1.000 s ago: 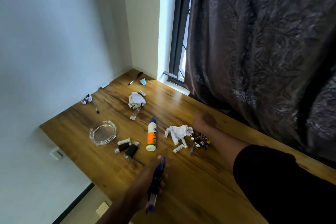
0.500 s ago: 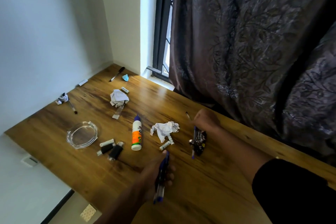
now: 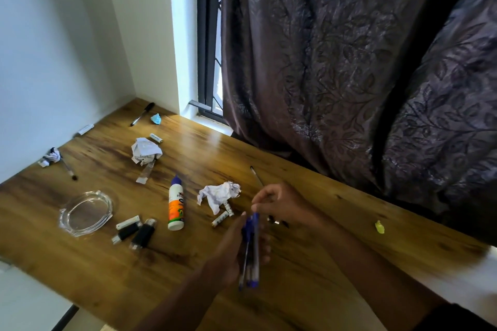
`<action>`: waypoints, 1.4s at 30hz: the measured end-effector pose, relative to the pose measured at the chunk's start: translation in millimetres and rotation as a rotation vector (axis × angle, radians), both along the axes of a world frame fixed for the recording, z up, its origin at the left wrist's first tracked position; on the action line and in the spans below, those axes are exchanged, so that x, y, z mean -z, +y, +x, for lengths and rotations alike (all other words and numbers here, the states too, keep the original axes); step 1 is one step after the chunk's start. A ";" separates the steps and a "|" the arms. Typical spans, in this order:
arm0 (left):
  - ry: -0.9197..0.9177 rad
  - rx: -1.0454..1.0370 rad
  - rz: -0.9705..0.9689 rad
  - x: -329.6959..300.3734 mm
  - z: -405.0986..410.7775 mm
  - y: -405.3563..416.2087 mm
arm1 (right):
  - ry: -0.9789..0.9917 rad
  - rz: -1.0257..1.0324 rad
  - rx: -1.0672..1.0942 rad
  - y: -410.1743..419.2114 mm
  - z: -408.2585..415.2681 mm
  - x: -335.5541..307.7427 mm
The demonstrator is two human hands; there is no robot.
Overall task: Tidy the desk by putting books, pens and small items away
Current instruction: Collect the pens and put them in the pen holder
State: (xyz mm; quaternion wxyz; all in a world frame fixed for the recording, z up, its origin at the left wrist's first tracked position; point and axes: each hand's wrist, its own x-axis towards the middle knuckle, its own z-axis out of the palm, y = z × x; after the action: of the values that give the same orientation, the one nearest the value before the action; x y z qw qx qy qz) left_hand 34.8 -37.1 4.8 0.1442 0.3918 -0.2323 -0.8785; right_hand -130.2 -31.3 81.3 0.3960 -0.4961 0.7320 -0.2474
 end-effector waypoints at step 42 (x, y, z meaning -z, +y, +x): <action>0.026 -0.170 0.224 12.4 -3.9 -14.2 | -0.311 -0.284 0.251 -10.7 -43.2 -10.0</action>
State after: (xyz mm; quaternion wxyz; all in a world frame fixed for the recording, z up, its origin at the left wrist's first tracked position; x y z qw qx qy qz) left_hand 30.9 -51.3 -7.7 0.1766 0.4121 -0.0968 -0.8886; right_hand -173.4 -41.9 91.3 0.3965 -0.4077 0.6760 -0.4686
